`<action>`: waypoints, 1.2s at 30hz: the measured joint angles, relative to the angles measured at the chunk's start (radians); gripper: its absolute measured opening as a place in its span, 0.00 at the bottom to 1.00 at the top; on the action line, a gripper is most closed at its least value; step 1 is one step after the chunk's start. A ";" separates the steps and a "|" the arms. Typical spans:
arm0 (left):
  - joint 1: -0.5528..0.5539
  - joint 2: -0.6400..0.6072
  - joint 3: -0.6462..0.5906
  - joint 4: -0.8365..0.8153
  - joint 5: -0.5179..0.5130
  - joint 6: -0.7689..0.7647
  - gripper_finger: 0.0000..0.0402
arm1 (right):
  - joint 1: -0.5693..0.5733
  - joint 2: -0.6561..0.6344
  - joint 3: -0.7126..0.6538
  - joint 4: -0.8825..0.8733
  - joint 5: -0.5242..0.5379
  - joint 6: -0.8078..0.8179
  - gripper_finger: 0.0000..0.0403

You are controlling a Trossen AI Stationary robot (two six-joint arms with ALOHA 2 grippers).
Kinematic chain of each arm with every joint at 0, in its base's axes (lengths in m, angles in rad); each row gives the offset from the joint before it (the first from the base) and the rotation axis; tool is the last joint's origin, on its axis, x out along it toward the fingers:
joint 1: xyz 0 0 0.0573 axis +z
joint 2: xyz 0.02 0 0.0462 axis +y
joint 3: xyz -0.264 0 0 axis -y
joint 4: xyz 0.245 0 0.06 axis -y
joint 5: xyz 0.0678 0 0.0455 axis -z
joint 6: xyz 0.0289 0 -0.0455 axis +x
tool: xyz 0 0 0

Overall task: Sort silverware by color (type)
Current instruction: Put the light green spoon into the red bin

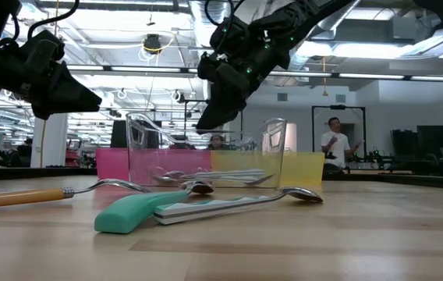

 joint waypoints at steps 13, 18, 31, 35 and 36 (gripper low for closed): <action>0.000 0.000 0.000 0.000 -0.002 0.000 0.38 | 0.009 0.000 0.307 -0.497 -0.002 -0.002 0.41; 0.000 0.000 0.000 0.000 -0.002 0.000 0.38 | 0.061 0.000 0.475 -0.749 -0.002 0.023 0.41; 0.000 0.000 0.000 0.000 -0.002 0.000 0.38 | 0.407 0.000 0.674 -1.130 0.003 0.274 0.41; 0.000 0.000 0.000 0.000 -0.002 0.000 0.38 | 0.552 0.000 0.639 -1.093 0.097 0.404 0.41; 0.000 0.000 0.000 -0.001 -0.002 0.000 0.38 | 0.586 0.001 0.627 -1.090 0.136 0.445 0.41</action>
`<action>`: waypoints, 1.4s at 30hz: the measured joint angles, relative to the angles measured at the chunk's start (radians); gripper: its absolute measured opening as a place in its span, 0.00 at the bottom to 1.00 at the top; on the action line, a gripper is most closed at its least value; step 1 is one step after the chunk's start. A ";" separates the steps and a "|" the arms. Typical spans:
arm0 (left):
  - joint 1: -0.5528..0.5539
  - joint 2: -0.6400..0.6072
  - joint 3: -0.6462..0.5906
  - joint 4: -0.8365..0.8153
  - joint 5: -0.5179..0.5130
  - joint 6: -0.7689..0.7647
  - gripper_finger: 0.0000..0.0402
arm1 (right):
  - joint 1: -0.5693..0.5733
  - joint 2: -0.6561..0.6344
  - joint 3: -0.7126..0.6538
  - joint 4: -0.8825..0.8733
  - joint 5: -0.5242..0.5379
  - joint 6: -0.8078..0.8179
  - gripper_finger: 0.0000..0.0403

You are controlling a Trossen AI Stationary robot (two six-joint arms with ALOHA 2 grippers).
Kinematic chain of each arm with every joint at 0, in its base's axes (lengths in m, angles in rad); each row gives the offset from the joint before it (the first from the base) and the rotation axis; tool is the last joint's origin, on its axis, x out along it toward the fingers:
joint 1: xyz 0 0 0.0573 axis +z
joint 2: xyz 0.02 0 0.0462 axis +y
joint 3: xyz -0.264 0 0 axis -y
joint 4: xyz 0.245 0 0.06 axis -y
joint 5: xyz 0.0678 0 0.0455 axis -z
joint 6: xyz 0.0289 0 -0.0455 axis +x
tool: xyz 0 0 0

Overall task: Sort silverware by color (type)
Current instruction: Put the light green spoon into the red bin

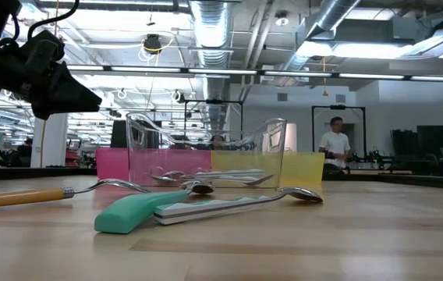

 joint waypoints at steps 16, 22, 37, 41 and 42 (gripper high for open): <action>0.000 0.000 0.000 -0.018 0.001 0.000 0.38 | 0.360 0.011 -0.009 0.031 0.418 0.807 0.41; 0.000 0.000 0.000 -0.018 0.002 0.000 0.38 | 0.429 0.010 -0.021 0.034 0.496 0.954 0.41; 0.000 0.000 -0.001 -0.021 0.001 -0.001 0.38 | 0.450 0.011 -0.328 0.209 0.358 1.066 0.41; 0.000 0.000 -0.001 -0.021 0.004 -0.002 0.38 | 0.454 0.009 -0.368 0.211 0.335 1.075 0.41; 0.000 0.000 -0.001 -0.021 0.004 -0.002 0.38 | 0.456 0.009 -0.375 0.203 0.335 1.061 0.41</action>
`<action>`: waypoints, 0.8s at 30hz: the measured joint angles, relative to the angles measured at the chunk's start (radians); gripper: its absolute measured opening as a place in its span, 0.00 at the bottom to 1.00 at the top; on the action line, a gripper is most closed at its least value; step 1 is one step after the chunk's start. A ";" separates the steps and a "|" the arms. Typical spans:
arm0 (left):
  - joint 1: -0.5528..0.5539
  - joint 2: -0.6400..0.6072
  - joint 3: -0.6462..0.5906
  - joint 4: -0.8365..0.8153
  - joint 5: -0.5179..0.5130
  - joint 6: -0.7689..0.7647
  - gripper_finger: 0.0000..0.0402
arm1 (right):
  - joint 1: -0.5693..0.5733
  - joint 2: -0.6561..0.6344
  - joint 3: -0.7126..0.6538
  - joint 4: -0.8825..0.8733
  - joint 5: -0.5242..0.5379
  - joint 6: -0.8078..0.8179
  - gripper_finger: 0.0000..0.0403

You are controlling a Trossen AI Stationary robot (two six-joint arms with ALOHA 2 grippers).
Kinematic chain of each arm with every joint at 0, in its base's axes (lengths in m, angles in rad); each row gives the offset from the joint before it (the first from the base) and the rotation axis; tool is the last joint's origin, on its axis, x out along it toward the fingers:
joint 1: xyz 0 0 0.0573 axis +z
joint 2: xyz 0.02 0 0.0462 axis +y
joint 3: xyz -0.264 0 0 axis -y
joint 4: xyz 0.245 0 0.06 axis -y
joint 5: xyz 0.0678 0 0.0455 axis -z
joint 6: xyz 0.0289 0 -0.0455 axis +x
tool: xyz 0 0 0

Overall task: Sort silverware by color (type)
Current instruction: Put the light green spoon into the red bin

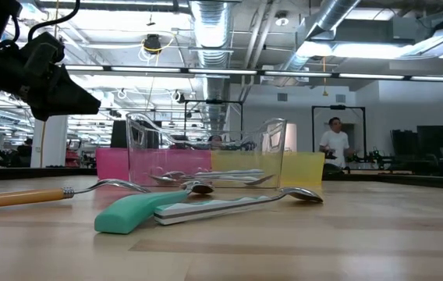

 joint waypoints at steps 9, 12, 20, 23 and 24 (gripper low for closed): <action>0.000 0.000 0.000 -0.004 0.000 -0.001 0.38 | -0.004 -0.134 -0.010 -0.118 0.143 -0.137 0.41; 0.000 0.000 0.000 -0.004 0.000 -0.004 0.38 | -0.009 -0.194 -0.032 -0.115 0.169 -0.149 0.41; 0.000 0.000 0.000 -0.005 0.000 -0.003 0.38 | -0.035 -0.481 -0.484 0.217 0.071 -0.095 0.41; 0.000 0.000 0.000 -0.012 0.000 -0.003 0.38 | -0.035 -0.583 -0.612 0.411 0.070 -0.026 0.41; 0.000 0.000 0.000 -0.014 0.000 -0.003 0.38 | -0.035 -0.603 -0.638 0.445 0.070 0.008 0.41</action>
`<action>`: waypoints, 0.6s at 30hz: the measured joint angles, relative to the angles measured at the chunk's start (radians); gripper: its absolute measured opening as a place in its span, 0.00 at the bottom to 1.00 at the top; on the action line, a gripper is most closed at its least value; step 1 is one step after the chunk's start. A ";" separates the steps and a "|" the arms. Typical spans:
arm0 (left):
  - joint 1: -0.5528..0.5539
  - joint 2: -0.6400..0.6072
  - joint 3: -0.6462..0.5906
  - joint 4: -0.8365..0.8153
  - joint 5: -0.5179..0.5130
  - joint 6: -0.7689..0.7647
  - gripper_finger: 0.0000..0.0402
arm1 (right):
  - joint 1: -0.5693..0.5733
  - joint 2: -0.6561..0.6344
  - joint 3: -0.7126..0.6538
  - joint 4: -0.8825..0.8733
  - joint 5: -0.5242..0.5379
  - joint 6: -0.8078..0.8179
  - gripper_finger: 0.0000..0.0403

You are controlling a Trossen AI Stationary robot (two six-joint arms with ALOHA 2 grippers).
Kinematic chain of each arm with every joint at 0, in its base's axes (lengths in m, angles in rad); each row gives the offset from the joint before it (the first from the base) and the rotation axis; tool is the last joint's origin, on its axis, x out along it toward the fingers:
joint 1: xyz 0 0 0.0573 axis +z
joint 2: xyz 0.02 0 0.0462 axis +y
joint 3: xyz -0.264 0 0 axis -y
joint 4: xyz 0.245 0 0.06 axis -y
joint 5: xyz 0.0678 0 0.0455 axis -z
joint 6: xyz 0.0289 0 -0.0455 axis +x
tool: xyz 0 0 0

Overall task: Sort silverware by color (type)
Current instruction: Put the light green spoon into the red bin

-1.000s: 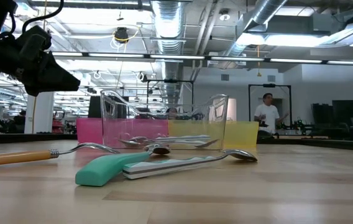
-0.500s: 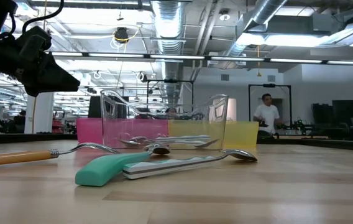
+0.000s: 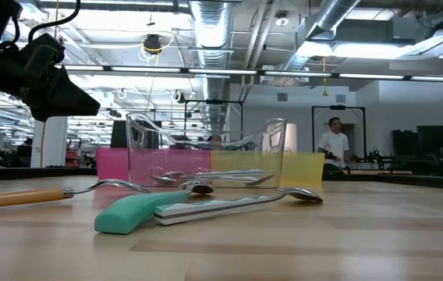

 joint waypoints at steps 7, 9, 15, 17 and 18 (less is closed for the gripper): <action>0.000 0.000 0.000 0.000 0.000 0.000 0.38 | 0.037 0.033 -0.089 0.021 -0.092 0.147 0.41; 0.000 0.000 0.000 -0.001 0.000 0.000 0.38 | 0.043 0.065 -0.090 0.025 -0.108 0.138 0.41; 0.000 0.000 0.000 -0.003 0.000 0.001 0.38 | 0.032 0.162 -0.046 0.054 -0.158 0.086 0.41; 0.000 0.000 0.000 -0.004 0.000 0.001 0.38 | 0.033 0.192 -0.030 0.053 -0.178 0.071 0.41; 0.000 0.000 0.000 -0.004 0.000 0.001 0.38 | 0.033 0.205 -0.023 0.051 -0.194 0.062 0.41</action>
